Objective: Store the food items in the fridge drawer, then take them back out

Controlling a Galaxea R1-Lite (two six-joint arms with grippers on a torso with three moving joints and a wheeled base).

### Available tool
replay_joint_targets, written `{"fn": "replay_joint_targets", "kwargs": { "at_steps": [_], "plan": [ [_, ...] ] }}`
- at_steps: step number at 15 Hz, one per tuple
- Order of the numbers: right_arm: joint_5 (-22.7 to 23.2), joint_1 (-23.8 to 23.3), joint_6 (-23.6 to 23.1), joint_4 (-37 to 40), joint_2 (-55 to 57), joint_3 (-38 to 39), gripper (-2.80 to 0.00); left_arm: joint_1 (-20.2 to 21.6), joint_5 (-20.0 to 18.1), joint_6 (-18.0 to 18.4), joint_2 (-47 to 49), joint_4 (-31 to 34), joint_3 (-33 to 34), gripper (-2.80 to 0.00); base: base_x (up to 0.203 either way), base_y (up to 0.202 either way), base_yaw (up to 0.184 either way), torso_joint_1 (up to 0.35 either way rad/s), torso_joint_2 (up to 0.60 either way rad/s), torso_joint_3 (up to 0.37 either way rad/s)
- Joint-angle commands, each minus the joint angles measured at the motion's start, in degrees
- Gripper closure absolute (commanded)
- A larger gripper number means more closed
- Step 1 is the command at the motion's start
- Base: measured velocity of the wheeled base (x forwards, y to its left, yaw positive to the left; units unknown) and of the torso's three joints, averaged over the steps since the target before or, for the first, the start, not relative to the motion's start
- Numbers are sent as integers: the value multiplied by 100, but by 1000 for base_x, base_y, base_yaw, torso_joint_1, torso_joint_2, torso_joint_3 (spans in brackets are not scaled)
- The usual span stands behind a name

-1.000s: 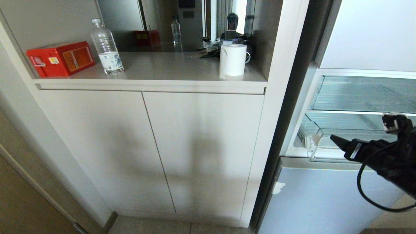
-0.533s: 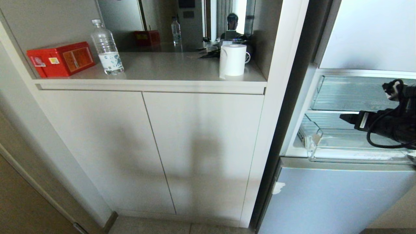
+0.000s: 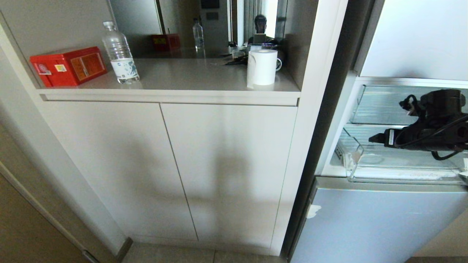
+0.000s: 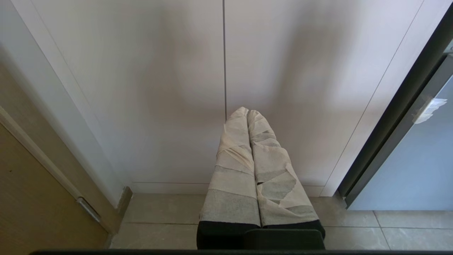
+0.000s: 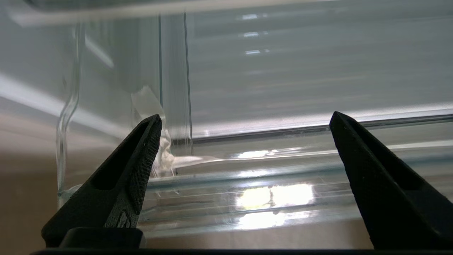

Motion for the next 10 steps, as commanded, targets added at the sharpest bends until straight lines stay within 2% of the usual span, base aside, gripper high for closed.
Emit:
{"fn": "replay_joint_targets", "kwargs": {
  "at_steps": [1, 5, 10],
  "plan": [
    [2, 1, -167, 719, 127, -171, -280, -1, 0, 0, 8, -1, 0, 0, 0, 0, 0, 0, 0, 0],
    [-4, 1, -177, 1728, -401, -189, -280, 1, -1, 0, 8, -1, 0, 0, 0, 0, 0, 0, 0, 0],
    [-4, -121, -167, 2456, -1091, 108, -280, -1, 5, 0, 8, -1, 0, 0, 0, 0, 0, 0, 0, 0]
  ]
}}
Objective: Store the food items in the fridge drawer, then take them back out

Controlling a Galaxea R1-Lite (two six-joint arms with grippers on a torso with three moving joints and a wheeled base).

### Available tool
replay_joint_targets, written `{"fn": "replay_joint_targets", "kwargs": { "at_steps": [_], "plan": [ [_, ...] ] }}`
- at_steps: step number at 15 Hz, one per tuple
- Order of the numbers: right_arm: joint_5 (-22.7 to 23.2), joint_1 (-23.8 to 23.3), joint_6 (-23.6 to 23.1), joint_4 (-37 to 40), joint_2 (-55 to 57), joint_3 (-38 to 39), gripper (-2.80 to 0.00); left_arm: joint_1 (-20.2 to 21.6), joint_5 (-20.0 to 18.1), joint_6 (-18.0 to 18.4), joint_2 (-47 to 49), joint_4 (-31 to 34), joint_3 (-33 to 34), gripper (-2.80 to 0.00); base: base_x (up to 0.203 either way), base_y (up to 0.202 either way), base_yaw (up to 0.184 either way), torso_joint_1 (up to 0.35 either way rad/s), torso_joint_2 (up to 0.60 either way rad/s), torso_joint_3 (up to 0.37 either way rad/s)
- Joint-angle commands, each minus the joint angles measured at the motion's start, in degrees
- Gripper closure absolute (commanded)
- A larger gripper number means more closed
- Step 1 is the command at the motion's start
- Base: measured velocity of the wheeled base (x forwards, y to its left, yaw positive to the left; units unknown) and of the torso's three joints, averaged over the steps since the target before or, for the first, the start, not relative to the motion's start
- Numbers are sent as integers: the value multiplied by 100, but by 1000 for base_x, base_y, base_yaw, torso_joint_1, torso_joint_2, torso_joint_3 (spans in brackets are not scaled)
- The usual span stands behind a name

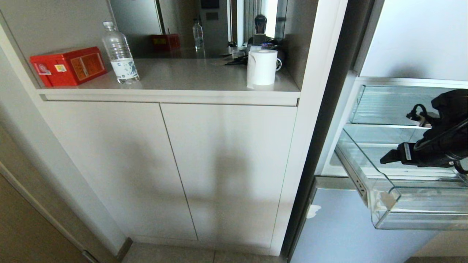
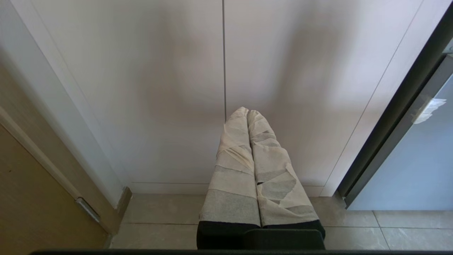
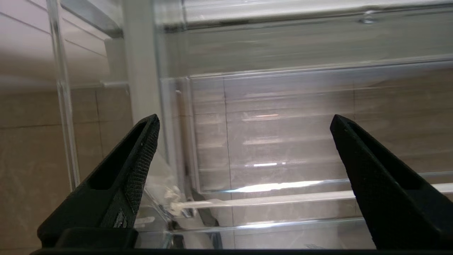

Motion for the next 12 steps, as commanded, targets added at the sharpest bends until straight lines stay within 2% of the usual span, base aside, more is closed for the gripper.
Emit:
{"fn": "replay_joint_targets", "kwargs": {
  "at_steps": [1, 7, 12],
  "plan": [
    [-4, -104, -4, 34, -352, 175, -280, -4, 0, 0, 8, -1, 0, 0, 0, 0, 0, 0, 0, 0],
    [19, -628, -173, 18, -407, 648, -280, 1, 0, 0, 8, -1, 0, 0, 0, 0, 0, 0, 0, 0],
    [31, -724, -323, 15, -1040, 1141, -280, -4, 0, 0, 8, -1, 0, 0, 0, 0, 0, 0, 0, 0]
  ]
}}
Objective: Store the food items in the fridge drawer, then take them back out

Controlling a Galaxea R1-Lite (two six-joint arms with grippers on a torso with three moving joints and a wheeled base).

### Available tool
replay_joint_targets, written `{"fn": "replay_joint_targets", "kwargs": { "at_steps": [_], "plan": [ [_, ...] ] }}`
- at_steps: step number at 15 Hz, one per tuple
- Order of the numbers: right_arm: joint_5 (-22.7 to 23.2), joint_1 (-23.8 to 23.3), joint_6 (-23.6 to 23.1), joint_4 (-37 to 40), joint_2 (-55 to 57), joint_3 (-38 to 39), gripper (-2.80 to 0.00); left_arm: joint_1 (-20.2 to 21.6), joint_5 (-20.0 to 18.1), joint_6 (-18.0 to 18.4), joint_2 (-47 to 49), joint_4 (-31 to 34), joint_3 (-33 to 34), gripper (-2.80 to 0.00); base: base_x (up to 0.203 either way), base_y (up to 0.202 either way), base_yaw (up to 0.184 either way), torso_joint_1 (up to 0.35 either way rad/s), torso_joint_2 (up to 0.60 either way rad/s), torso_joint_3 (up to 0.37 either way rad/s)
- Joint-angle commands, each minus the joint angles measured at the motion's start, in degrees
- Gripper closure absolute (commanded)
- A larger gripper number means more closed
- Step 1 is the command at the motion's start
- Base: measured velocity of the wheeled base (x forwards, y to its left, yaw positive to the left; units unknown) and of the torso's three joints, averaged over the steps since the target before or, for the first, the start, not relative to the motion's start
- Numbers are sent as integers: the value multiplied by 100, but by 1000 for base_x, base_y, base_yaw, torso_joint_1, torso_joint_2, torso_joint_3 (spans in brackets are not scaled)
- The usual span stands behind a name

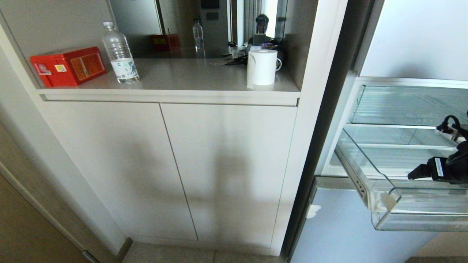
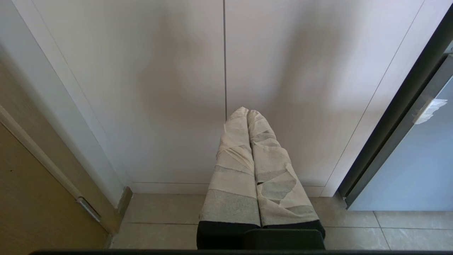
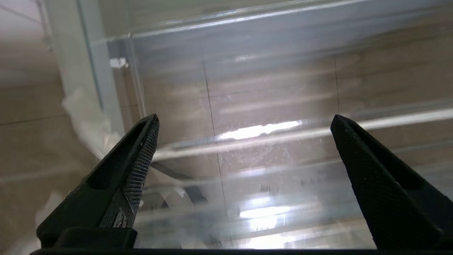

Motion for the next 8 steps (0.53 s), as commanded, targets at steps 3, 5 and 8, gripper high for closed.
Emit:
{"fn": "replay_joint_targets", "kwargs": {
  "at_steps": [3, 5, 8],
  "plan": [
    [306, -3, 136, -613, -414, 132, -280, -4, 0, 1, 8, -1, 0, 0, 0, 0, 0, 0, 0, 0],
    [380, 45, 462, -1231, -786, 316, -280, -2, -1, 1, 8, -1, 0, 0, 0, 0, 0, 0, 0, 0],
    [583, 73, 595, -1439, -1958, 893, -280, -3, -1, 1, 8, -1, 0, 0, 0, 0, 0, 0, 0, 0]
  ]
}}
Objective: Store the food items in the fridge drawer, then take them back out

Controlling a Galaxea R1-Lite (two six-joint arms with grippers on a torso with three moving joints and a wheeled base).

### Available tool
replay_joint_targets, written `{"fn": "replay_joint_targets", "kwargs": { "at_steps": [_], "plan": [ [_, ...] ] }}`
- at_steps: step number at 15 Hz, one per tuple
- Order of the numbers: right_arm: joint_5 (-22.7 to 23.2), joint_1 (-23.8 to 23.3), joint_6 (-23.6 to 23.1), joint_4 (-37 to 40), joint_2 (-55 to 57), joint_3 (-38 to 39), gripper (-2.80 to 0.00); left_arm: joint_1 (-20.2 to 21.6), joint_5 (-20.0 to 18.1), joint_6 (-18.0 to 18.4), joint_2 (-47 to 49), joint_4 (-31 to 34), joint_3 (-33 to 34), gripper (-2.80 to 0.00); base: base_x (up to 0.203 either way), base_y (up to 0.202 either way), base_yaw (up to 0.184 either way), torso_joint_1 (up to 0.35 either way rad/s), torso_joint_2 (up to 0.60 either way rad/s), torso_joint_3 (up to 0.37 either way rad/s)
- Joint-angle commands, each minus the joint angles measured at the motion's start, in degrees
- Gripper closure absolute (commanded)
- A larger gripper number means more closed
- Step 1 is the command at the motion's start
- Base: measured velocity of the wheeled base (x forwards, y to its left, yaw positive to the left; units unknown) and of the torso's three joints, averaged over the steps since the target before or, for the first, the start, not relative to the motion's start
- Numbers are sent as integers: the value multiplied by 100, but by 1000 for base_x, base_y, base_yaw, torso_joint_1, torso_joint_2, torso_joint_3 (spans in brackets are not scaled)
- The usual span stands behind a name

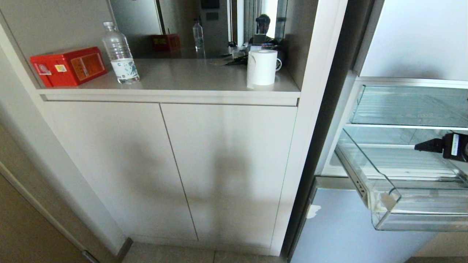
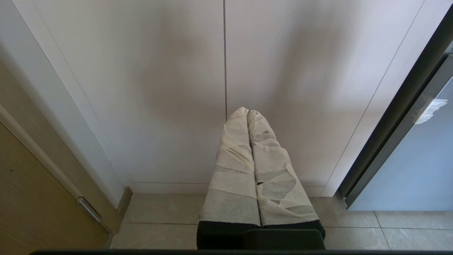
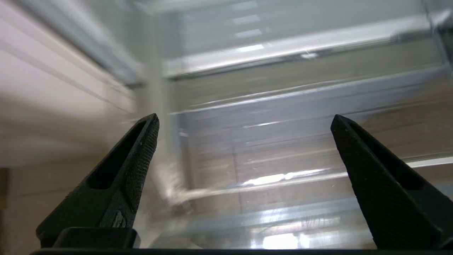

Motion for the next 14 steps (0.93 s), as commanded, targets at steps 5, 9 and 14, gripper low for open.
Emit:
{"fn": "replay_joint_targets", "kwargs": {
  "at_steps": [5, 9, 14],
  "plan": [
    [621, 27, 31, -494, -3185, 1740, -280, 0, 6, 0, 8, -1, 0, 0, 0, 0, 0, 0, 0, 0],
    [1333, 26, 39, -560, -4899, 2963, -280, -1, 8, 0, 8, -1, 0, 0, 0, 0, 0, 0, 0, 0],
    [1315, 596, -20, -581, -5944, 4214, -280, 2, 0, 0, 8, -1, 0, 0, 0, 0, 0, 0, 0, 0]
  ]
}}
